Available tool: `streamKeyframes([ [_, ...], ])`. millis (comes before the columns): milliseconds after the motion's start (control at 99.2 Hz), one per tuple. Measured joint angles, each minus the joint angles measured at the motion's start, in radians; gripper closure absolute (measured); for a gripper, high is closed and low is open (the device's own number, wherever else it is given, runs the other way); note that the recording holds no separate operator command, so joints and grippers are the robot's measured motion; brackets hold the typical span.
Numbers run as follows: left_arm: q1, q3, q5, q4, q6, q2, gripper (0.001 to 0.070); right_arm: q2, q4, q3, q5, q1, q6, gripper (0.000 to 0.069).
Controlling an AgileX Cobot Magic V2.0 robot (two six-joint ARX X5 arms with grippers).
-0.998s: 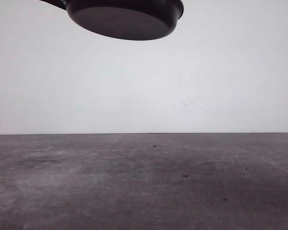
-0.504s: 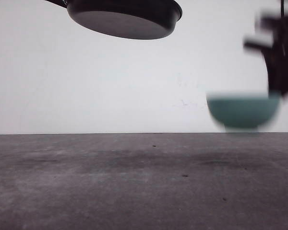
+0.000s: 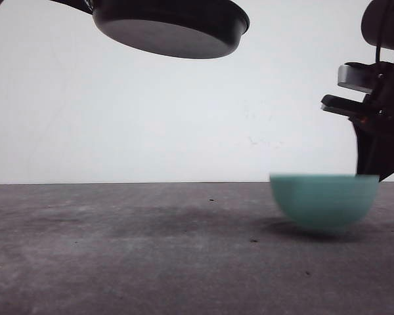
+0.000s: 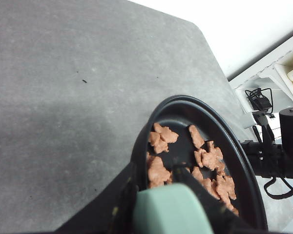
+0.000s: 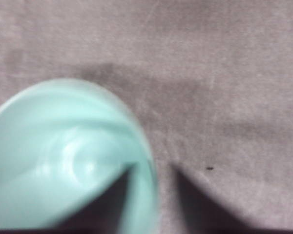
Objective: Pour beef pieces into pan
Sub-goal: 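Lower the empty green bowl back onto the table with the right gripper, then lower the pan onto the table with the left gripper and release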
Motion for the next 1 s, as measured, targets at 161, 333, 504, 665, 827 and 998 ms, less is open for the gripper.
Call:
streamKeyframes([
  [161,0.000,0.000,0.000,0.002,0.000,0.000,0.0610,-0.021,-0.008,0.003,-0.003,0.000,0.018,0.0099],
  [333,0.010,0.003,0.002,0.056,0.001,0.040,0.0611,-0.193,-0.050,0.102,-0.019,0.002,0.030,0.0128],
  [504,0.048,0.011,0.028,0.090,0.026,0.153,0.0611,-0.429,-0.057,0.225,-0.029,0.066,0.013,0.0588],
  [665,0.053,0.011,0.037,0.089,0.082,0.309,0.0611,-0.587,-0.103,0.243,-0.021,0.115,0.006,0.0675],
  [827,0.053,0.011,0.046,0.109,0.110,0.447,0.0612,-0.674,-0.216,0.243,0.025,0.116,0.006,0.0682],
  [998,0.053,0.011,0.056,0.168,0.131,0.541,0.0612,-0.732,-0.323,0.241,0.055,0.116,0.000,0.0682],
])
